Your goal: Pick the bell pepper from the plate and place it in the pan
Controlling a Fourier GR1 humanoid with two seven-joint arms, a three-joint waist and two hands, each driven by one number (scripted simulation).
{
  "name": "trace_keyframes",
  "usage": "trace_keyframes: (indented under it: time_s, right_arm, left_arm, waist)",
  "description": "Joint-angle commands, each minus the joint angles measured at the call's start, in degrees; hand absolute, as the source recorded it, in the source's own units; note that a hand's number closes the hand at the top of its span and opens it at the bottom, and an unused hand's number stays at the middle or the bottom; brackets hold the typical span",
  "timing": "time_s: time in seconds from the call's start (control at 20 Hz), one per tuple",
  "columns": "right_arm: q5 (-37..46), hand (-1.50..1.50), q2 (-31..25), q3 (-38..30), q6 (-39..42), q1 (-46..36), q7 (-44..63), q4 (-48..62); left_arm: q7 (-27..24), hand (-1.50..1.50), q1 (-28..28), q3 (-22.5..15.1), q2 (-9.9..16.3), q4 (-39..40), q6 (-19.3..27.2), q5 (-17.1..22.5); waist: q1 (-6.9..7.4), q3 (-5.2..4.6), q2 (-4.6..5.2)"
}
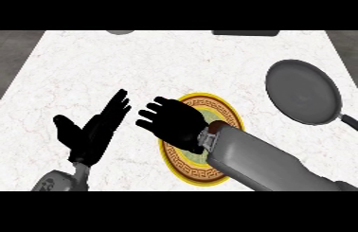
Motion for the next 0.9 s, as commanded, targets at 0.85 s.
trace_keyframes:
  time_s: [0.85]
  right_arm:
    - [5.93,-1.5,12.59,20.32,28.37,4.8,38.65,1.88]
  left_arm:
    - [2.63,0.0,0.06,2.27,-2.13,-0.26,-1.43,-2.6]
  waist:
    - [-0.93,0.29,0.53]
